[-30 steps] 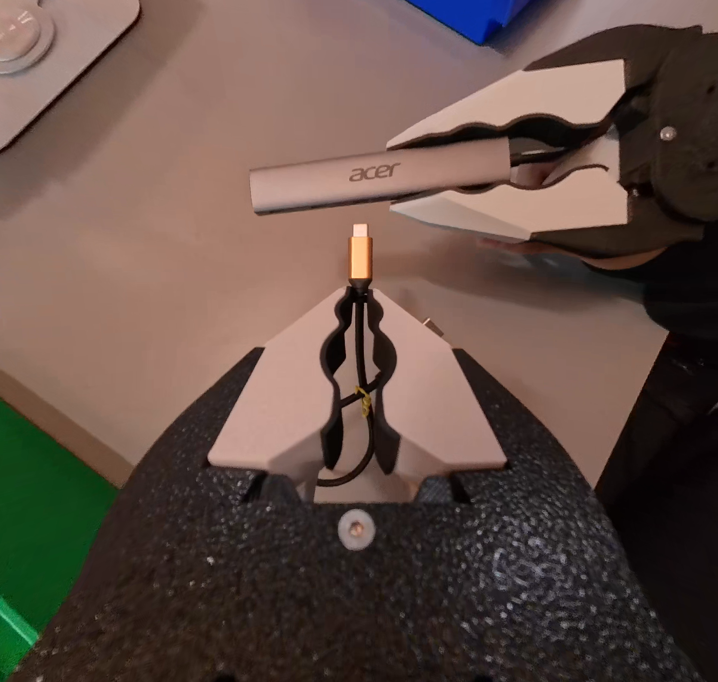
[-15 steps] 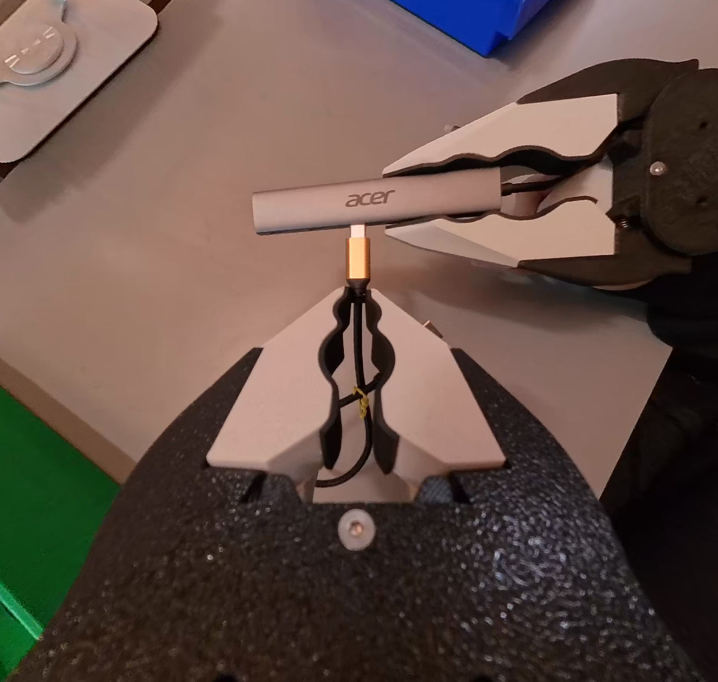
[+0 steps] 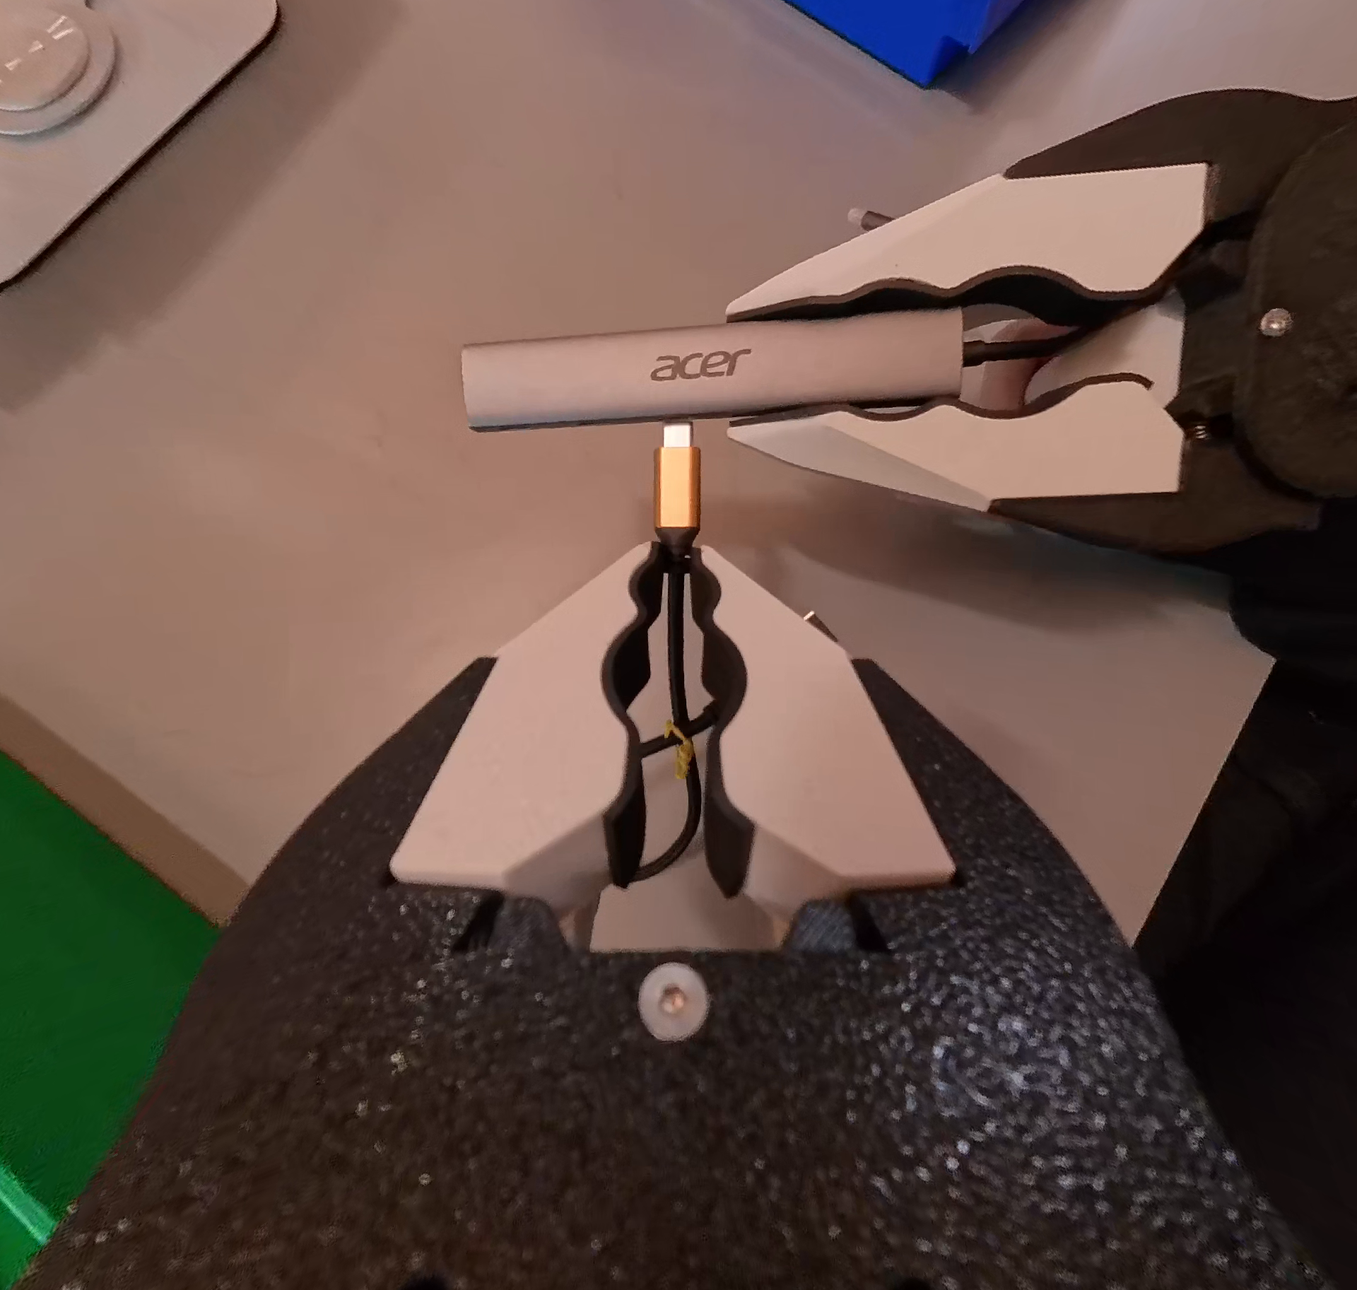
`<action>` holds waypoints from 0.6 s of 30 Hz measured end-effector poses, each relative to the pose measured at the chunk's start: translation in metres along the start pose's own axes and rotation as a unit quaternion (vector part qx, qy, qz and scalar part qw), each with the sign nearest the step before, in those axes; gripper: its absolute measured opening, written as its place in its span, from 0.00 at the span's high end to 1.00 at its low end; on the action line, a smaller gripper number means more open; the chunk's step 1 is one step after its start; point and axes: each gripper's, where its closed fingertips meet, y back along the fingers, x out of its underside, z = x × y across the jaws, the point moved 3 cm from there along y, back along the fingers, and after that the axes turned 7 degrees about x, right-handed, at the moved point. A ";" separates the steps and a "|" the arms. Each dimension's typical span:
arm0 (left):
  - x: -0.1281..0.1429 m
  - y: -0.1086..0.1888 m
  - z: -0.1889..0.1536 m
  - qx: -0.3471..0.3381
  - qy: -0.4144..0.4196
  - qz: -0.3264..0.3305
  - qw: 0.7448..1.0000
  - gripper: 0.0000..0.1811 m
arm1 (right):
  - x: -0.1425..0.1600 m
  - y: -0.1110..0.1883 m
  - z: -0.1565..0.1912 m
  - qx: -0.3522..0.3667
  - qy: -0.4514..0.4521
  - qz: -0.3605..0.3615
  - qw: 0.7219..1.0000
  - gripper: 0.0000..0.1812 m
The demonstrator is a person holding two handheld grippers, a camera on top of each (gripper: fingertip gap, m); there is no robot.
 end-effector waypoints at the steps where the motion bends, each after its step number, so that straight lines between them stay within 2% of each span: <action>1: 0.000 0.000 0.000 0.002 0.001 -0.001 1.000 0.98 | -0.001 0.000 0.001 -0.003 0.002 -0.003 1.000 0.88; 3: -0.002 0.000 -0.001 -0.002 -0.003 -0.004 1.000 0.98 | 0.000 0.000 0.004 -0.009 0.011 -0.001 1.000 0.88; 6: -0.002 0.002 -0.002 -0.005 -0.009 -0.003 1.000 0.98 | 0.002 0.000 -0.004 0.025 0.023 0.007 0.999 0.88; 9: -0.004 0.005 -0.001 -0.007 -0.009 -0.009 1.000 0.98 | 0.003 0.000 -0.005 0.009 -0.010 0.004 1.000 0.88; 18: -0.003 0.005 0.000 -0.003 -0.008 -0.009 1.000 0.98 | 0.001 0.000 -0.001 -0.001 -0.002 -0.007 1.000 0.88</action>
